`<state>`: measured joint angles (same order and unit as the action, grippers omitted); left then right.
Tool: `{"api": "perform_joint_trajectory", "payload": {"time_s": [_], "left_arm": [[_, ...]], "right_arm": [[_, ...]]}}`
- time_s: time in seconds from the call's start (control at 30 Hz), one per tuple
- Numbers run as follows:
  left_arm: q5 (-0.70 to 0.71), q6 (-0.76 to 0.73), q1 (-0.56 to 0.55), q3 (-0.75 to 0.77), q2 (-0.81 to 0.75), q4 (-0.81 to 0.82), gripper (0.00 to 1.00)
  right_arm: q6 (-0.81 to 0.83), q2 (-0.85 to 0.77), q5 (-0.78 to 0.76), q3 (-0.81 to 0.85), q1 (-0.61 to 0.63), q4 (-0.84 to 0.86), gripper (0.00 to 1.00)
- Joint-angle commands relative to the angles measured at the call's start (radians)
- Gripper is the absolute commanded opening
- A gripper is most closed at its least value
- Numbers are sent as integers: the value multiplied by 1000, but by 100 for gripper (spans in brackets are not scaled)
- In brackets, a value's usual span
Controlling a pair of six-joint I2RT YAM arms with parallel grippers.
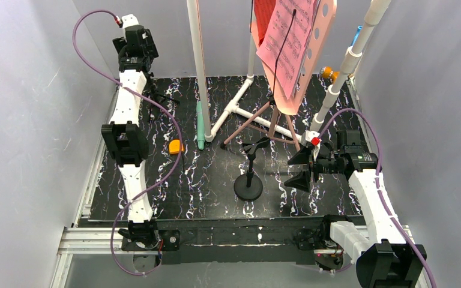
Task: Pack up the instrument practice props
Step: Remove the microphone from the microphone stand.
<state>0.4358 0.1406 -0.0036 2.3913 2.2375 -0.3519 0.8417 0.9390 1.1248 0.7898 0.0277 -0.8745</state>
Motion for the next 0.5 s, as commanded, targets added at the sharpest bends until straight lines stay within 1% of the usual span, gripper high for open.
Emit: {"api": "perform_joint_trajectory", "payload": {"time_s": [0.0,0.07,0.1,0.17,0.23,0.27,0.47], "left_arm": [[-33,14,2,38,8,-12,77],[-35,18,2,39,10,-11,72],[-39,16,2,40,10,-8,68],[-44,17,2,40,6,1,54],[-44,15,2,44,-2,9,36],[-40,13,2,46,-9,16,30],[-31,-30,2,49,-69,61,12]], "right_arm": [[13,6,20,28,2,-14,98],[14,5,20,28,2,-15,98],[13,7,19,28,1,-14,98],[13,7,18,28,0,-15,98],[14,6,19,28,-1,-15,98],[14,6,20,28,-1,-14,98],[14,1,19,28,-2,-15,98]]}}
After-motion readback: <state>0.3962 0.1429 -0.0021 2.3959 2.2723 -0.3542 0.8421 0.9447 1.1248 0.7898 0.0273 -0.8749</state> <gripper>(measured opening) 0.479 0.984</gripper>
